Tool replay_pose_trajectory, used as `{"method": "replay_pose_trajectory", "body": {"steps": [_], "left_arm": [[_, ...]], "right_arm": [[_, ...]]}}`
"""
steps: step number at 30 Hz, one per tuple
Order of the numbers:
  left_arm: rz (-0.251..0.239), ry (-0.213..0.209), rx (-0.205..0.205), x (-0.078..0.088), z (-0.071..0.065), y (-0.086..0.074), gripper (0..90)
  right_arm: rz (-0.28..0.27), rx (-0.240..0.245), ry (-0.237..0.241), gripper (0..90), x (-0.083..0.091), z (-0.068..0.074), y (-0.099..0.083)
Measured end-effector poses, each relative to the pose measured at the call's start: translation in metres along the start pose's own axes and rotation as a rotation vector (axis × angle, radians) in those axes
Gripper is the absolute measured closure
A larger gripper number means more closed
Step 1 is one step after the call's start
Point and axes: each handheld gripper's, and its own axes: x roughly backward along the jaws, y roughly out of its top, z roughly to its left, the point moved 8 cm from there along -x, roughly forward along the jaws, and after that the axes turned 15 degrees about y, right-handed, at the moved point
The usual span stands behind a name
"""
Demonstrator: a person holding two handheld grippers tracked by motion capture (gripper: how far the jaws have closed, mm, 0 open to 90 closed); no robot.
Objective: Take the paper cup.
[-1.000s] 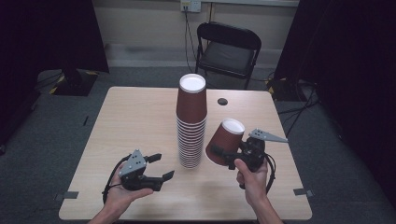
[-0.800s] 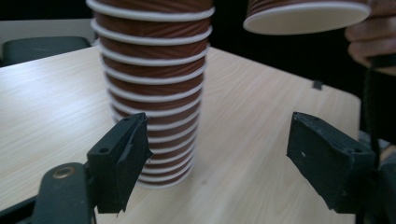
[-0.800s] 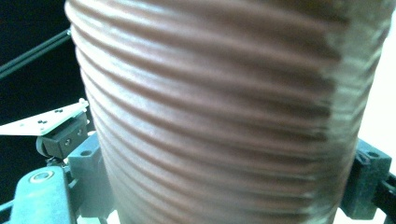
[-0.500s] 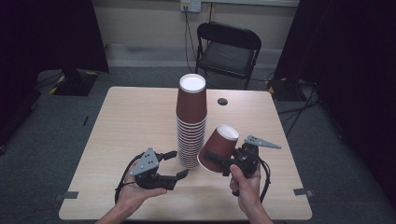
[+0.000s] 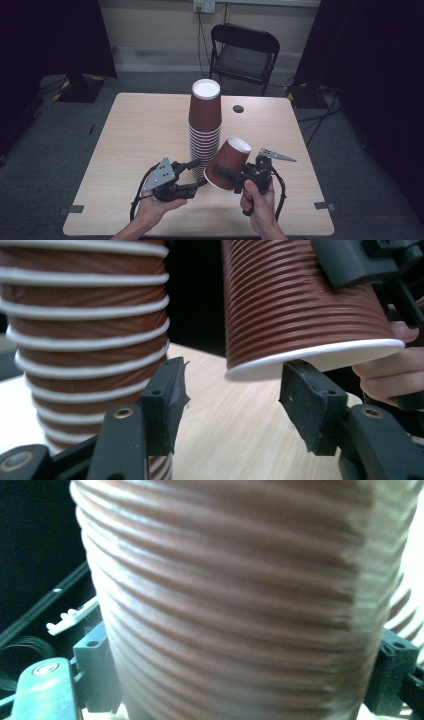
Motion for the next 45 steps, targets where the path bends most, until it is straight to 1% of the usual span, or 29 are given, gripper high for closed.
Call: {"method": "replay_pose_trajectory", "body": {"steps": [2,5,6,7,8,11,13,15,16,18,19,21,23,25,26,27,28,29,30,31,34,35,37,39,41,43,45], "left_arm": [[-0.04,-0.003,-0.025,-0.001,-0.003,0.002,52.6],[-0.092,0.02,-0.053,-0.002,-0.005,0.006,56.0],[-0.102,0.024,-0.062,-0.003,-0.005,0.007,57.9],[-0.102,0.024,-0.062,-0.003,-0.005,0.007,58.6],[-0.12,0.036,-0.087,-0.003,-0.007,0.007,60.0],[-0.142,0.048,-0.093,-0.003,-0.008,0.007,63.7],[-0.156,0.047,-0.097,-0.004,-0.009,0.007,65.8],[-0.17,0.069,-0.122,-0.004,-0.009,0.008,67.8],[-0.168,0.067,-0.13,-0.004,-0.008,0.007,68.0],[-0.166,0.079,-0.112,-0.004,-0.005,0.007,68.2],[-0.165,0.073,-0.102,-0.005,-0.005,0.006,68.2],[-0.157,0.083,-0.104,-0.005,-0.004,0.005,68.3],[-0.157,0.082,-0.079,-0.005,-0.004,0.005,68.3],[-0.164,0.076,-0.059,-0.004,-0.001,0.004,73.4],[-0.161,0.069,-0.057,-0.004,0.0,0.003,75.9],[-0.16,0.071,-0.07,-0.004,0.0,0.001,76.7],[-0.155,0.084,-0.09,-0.003,-0.001,0.0,77.2],[-0.15,0.085,-0.094,-0.003,-0.001,0.0,77.5],[-0.144,0.077,-0.081,-0.002,-0.001,0.0,77.9],[-0.148,0.072,-0.079,-0.002,0.0,0.0,78.3],[-0.16,0.073,-0.079,0.0,0.001,0.002,79.9],[-0.161,0.077,-0.087,0.0,0.001,0.002,80.2],[-0.158,0.075,-0.088,0.0,0.002,0.001,80.7],[-0.158,0.078,-0.102,0.001,0.002,0.0,81.1],[-0.152,0.073,-0.1,0.0,0.003,-0.002,81.5],[-0.144,0.077,-0.105,0.001,0.004,-0.004,82.1],[-0.133,0.072,-0.103,0.001,0.003,-0.006,82.4]], "right_arm": [[-0.006,0.001,0.004,13.4,-0.003,0.002,-0.001],[-0.01,-0.013,0.023,13.6,-0.006,0.006,-0.003],[-0.015,-0.021,0.031,13.6,-0.007,0.007,-0.003],[-0.024,-0.03,0.044,13.6,-0.007,0.008,-0.003],[-0.03,-0.044,0.053,13.7,-0.008,0.01,-0.003],[-0.038,-0.068,0.072,13.8,-0.011,0.012,-0.003],[-0.04,-0.071,0.076,13.9,-0.014,0.012,-0.005],[-0.033,-0.086,0.083,13.9,-0.017,0.012,-0.008],[-0.03,-0.09,0.082,13.8,-0.018,0.012,-0.009],[-0.031,-0.088,0.074,14.2,-0.02,0.011,-0.011],[-0.028,-0.086,0.066,14.3,-0.022,0.011,-0.012],[-0.016,-0.09,0.069,14.3,-0.026,0.01,-0.015],[-0.012,-0.095,0.066,14.3,-0.028,0.01,-0.017],[-0.015,-0.091,0.067,14.3,-0.028,0.011,-0.017],[-0.009,-0.081,0.065,14.1,-0.028,0.011,-0.017],[-0.006,-0.073,0.058,13.6,-0.028,0.011,-0.018],[0.003,-0.068,0.045,12.9,-0.029,0.011,-0.019],[0.019,-0.053,0.036,12.2,-0.03,0.01,-0.021],[0.026,-0.039,0.034,12.0,-0.031,0.01,-0.023],[0.026,-0.03,0.034,11.9,-0.032,0.01,-0.024],[0.025,-0.028,0.053,11.2,-0.033,0.011,-0.023],[0.027,-0.024,0.056,11.1,-0.033,0.012,-0.023],[0.027,-0.012,0.056,10.9,-0.034,0.012,-0.022],[0.032,-0.019,0.057,11.4,-0.034,0.011,-0.021],[0.038,-0.013,0.055,11.8,-0.032,0.009,-0.02],[0.032,-0.006,0.05,12.5,-0.029,0.008,-0.018],[0.024,0.002,0.041,13.1,-0.027,0.006,-0.016]]}}
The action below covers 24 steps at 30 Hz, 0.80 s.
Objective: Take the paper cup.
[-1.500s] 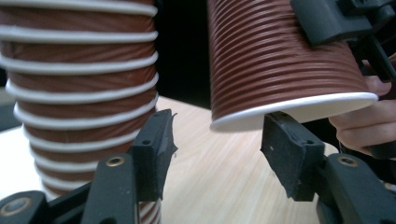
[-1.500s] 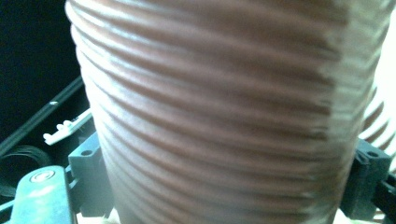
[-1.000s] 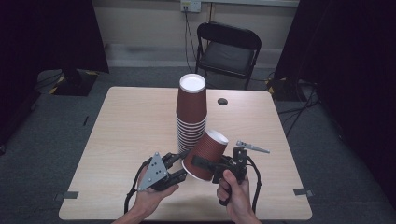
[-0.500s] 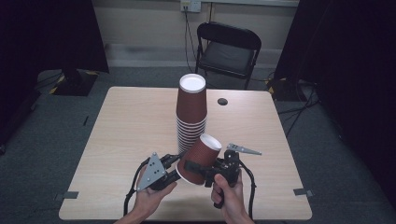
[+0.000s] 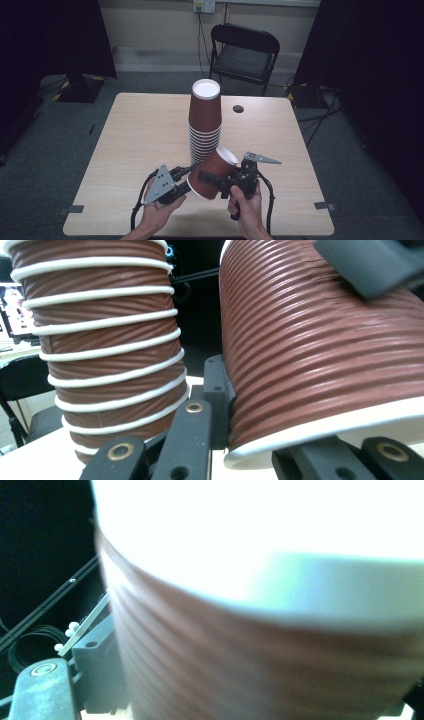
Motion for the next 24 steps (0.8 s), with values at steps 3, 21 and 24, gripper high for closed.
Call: {"method": "replay_pose_trajectory", "body": {"steps": [3,21,24], "left_arm": [[0.026,-0.012,0.001,0.001,-0.002,-0.005,82.6],[0.245,-0.085,0.119,0.012,0.008,-0.019,84.2],[0.288,-0.092,0.134,0.015,0.009,-0.02,84.9]], "right_arm": [[-0.022,0.01,-0.018,13.3,0.007,-0.002,0.007],[-0.064,0.068,-0.091,15.0,0.033,-0.011,0.029],[-0.049,0.072,-0.107,18.6,0.036,-0.013,0.029]]}}
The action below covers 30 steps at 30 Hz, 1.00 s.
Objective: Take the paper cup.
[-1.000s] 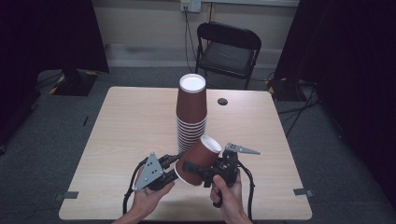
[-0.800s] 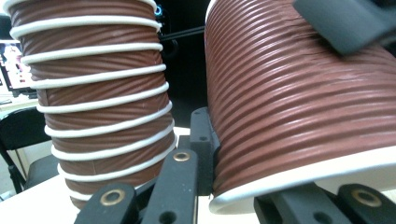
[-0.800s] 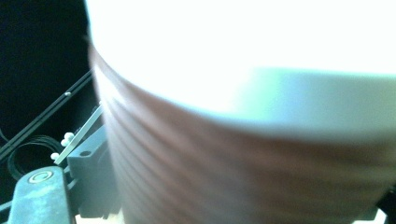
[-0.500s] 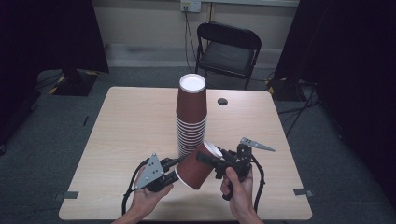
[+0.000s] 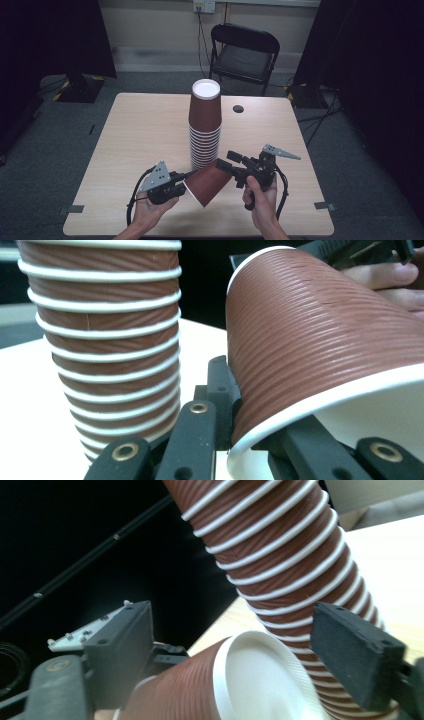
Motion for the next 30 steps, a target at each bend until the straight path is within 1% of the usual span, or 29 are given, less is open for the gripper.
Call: {"method": "replay_pose_trajectory", "body": {"steps": [1,3,4,5,6,7,8,9,11,12,14,15,16,17,18,20,21,23,24,25,26,27,29,30], "left_arm": [[0.013,-0.008,0.008,0.0,0.0,-0.001,85.1],[0.031,-0.004,-0.001,0.001,0.0,-0.001,85.5],[0.046,-0.015,-0.003,0.001,-0.001,-0.002,85.5],[0.062,-0.036,-0.012,0.002,-0.002,-0.002,85.5],[0.069,-0.026,-0.007,0.002,-0.003,-0.002,85.6],[0.088,-0.041,-0.008,0.003,-0.004,-0.002,85.6],[0.098,-0.046,-0.005,0.003,-0.005,-0.002,85.6],[0.098,-0.046,-0.005,0.003,-0.005,-0.002,85.5],[0.139,-0.077,0.001,0.003,-0.006,-0.004,85.6],[0.16,-0.083,0.005,0.002,-0.006,-0.006,85.5],[0.19,-0.101,0.01,0.001,-0.006,-0.009,85.6],[0.206,-0.104,0.012,0.0,-0.006,-0.01,85.6],[0.221,-0.108,0.008,0.0,-0.006,-0.011,85.6],[0.221,-0.108,0.008,0.0,-0.006,-0.011,85.6],[0.242,-0.093,0.003,0.0,-0.004,-0.013,85.6],[0.258,-0.1,0.014,-0.001,-0.004,-0.014,85.6],[0.267,-0.095,0.008,-0.001,-0.003,-0.014,85.6],[0.287,-0.109,0.006,-0.001,-0.002,-0.015,85.7],[0.294,-0.105,0.002,-0.001,-0.001,-0.016,85.6],[0.314,-0.116,0.002,-0.001,-0.001,-0.017,85.7],[0.325,-0.12,-0.006,-0.001,0.0,-0.018,85.7],[0.331,-0.117,-0.006,-0.001,0.001,-0.018,85.7],[0.351,-0.118,-0.024,0.0,0.003,-0.02,85.8],[0.36,-0.125,-0.018,0.0,0.004,-0.022,85.7]], "right_arm": [[-0.002,-0.006,-0.001,18.6,0.001,0.0,0.0],[-0.002,-0.009,-0.006,18.6,0.003,-0.002,0.0],[-0.003,-0.01,-0.007,18.6,0.004,-0.002,0.0],[-0.002,-0.011,-0.007,18.5,0.005,-0.002,0.001],[-0.001,-0.005,-0.008,18.5,0.006,-0.002,0.001],[0.003,-0.003,-0.011,18.5,0.007,-0.002,0.002],[0.011,0.003,-0.005,18.6,0.008,-0.002,0.002],[0.02,0.01,0.0,18.6,0.009,-0.002,0.002],[0.039,0.024,-0.002,18.5,0.011,-0.002,0.001],[0.059,0.037,-0.002,18.5,0.012,-0.001,0.0],[0.099,0.06,-0.022,18.4,0.014,-0.002,-0.003],[0.121,0.069,-0.025,18.2,0.014,-0.003,-0.005],[0.14,0.071,-0.017,18.1,0.015,-0.002,-0.007],[0.14,0.071,-0.017,18.1,0.015,-0.002,-0.007],[0.167,0.086,-0.011,16.9,0.017,-0.001,-0.01],[0.193,0.103,-0.007,15.7,0.017,-0.001,-0.012],[0.209,0.113,-0.003,15.1,0.017,0.0,-0.014],[0.247,0.142,0.002,13.6,0.017,0.001,-0.017],[0.267,0.157,0.01,13.7,0.017,0.002,-0.019],[0.288,0.172,0.016,13.7,0.016,0.003,-0.021],[0.304,0.187,0.02,13.7,0.016,0.005,-0.022],[0.323,0.205,0.021,13.8,0.015,0.007,-0.024],[0.363,0.249,0.014,15.2,0.015,0.009,-0.027],[0.379,0.276,0.002,16.3,0.014,0.01,-0.029]]}}
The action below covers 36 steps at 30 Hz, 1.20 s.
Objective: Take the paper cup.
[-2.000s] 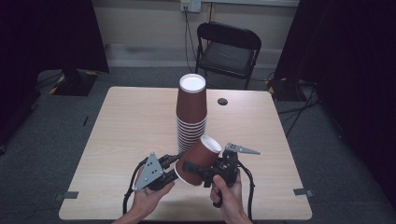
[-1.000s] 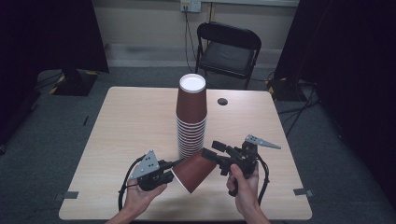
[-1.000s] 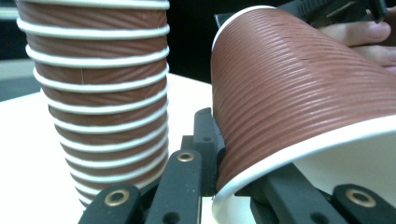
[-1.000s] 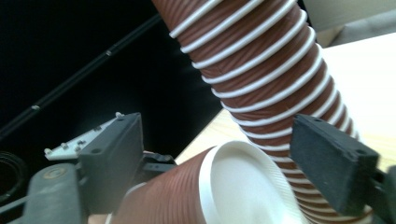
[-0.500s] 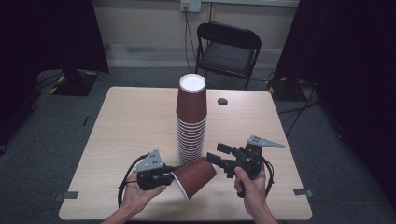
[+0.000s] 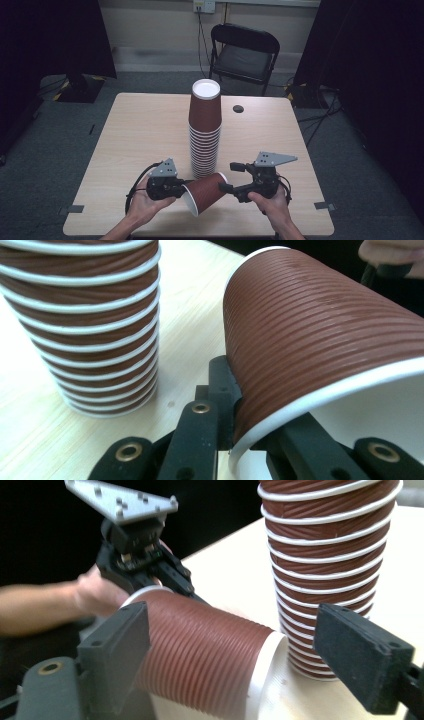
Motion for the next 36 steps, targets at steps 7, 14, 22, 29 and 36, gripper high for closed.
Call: {"method": "replay_pose_trajectory", "body": {"steps": [7,14,22,29,36], "left_arm": [[0.054,-0.028,0.02,0.0,0.006,-0.006,85.7],[0.094,-0.032,0.027,-0.002,0.009,-0.009,85.7],[0.117,-0.025,0.025,0.003,0.012,-0.005,85.8],[0.157,-0.033,0.012,0.001,0.008,-0.008,85.8],[0.174,-0.062,0.012,-0.003,0.001,-0.011,85.8]], "right_arm": [[0.152,0.091,0.026,14.2,-0.015,0.011,-0.008],[0.233,0.211,0.043,14.4,-0.028,0.016,-0.01],[0.344,0.291,0.059,13.5,-0.036,0.019,-0.015],[0.397,0.39,0.065,13.7,-0.042,0.02,-0.017],[0.473,0.455,0.092,14.1,-0.051,0.024,-0.028]]}}
